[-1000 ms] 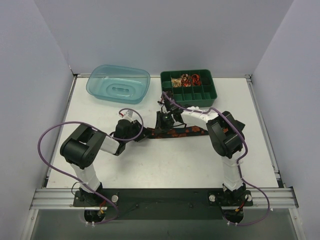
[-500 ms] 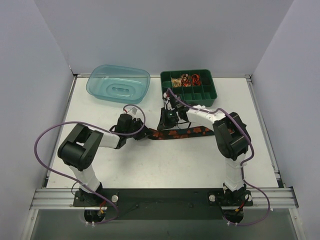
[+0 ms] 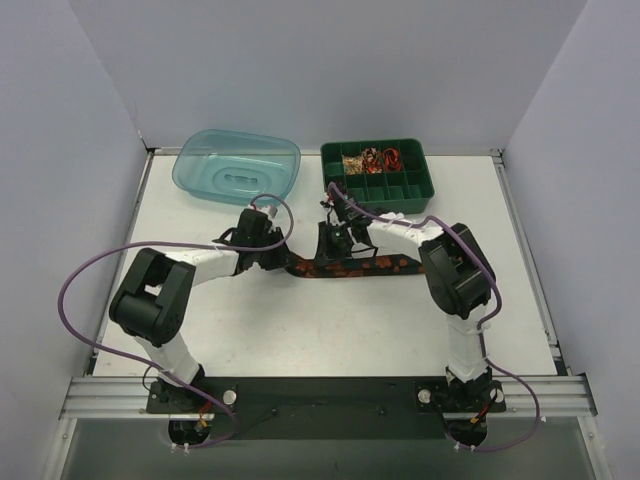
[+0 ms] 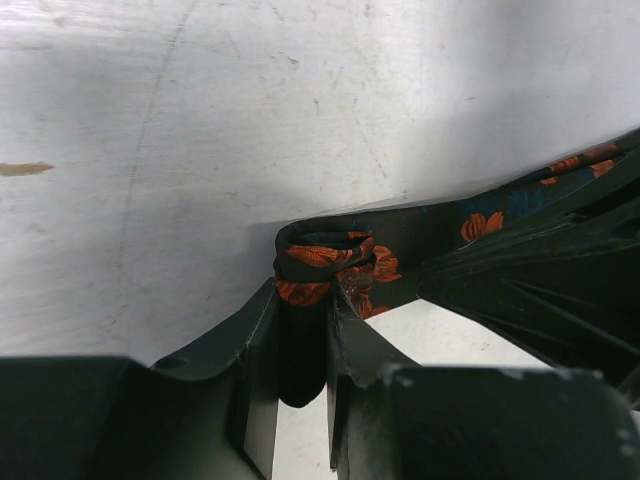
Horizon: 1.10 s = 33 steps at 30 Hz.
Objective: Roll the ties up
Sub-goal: Roll the tie at the center of the board.
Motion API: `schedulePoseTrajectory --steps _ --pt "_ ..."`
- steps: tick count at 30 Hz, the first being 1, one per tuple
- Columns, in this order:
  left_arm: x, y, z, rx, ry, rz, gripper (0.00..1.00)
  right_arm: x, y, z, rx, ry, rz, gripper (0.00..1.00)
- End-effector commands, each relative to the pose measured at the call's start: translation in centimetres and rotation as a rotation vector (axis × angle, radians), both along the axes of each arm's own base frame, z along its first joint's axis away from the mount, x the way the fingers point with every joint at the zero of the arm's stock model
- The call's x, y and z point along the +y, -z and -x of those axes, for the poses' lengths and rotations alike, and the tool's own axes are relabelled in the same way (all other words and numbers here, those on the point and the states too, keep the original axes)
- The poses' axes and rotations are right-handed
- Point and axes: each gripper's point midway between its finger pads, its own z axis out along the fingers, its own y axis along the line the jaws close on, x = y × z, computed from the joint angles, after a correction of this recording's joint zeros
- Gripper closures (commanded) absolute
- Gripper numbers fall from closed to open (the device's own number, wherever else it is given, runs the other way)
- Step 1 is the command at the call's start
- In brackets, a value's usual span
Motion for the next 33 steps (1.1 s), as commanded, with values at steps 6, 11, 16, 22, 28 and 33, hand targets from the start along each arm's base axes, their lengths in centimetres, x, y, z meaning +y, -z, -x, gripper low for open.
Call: schedulePoseTrajectory --steps 6,11,16,22,28,33 --pt "3.0 -1.4 0.5 0.007 -0.001 -0.217 1.0 2.4 0.4 -0.1 0.006 -0.037 0.004 1.0" --pt "2.9 -1.7 0.4 0.013 -0.012 -0.234 1.0 3.2 0.6 -0.3 0.007 -0.042 -0.003 1.0" --pt "2.6 -2.2 0.3 0.008 -0.017 -0.285 1.0 3.8 0.4 -0.1 0.004 -0.05 -0.01 1.0" --pt "2.3 -3.1 0.0 -0.011 -0.023 -0.327 1.0 4.7 1.4 0.5 0.024 -0.062 -0.009 1.0" --pt "1.7 -3.6 -0.2 -0.02 -0.027 -0.343 1.0 5.7 2.5 0.9 0.036 -0.078 -0.003 1.0" --pt "0.6 -3.9 0.0 -0.037 -0.014 -0.416 1.0 6.0 2.9 0.6 0.04 -0.067 -0.011 1.0"
